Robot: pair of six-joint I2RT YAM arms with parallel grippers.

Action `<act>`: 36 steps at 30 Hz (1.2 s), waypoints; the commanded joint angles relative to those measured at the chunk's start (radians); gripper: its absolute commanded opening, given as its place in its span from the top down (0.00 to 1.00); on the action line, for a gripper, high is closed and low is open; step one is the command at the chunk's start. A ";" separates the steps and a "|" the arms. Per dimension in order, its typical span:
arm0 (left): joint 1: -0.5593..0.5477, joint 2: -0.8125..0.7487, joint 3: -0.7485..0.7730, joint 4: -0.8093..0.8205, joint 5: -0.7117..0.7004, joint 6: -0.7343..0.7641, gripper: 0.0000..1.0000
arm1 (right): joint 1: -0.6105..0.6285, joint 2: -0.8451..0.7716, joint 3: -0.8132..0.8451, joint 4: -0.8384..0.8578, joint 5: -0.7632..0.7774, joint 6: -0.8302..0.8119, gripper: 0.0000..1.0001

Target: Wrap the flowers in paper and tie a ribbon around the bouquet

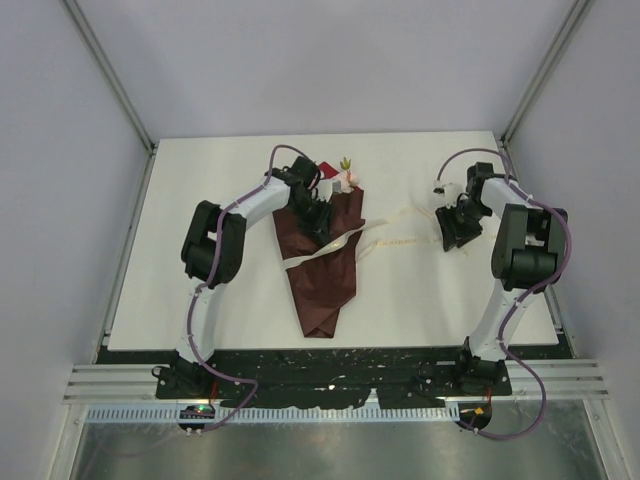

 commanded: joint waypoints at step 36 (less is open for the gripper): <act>0.000 0.031 0.035 0.015 0.006 0.009 0.76 | -0.256 0.140 0.339 -0.148 0.016 -0.239 0.19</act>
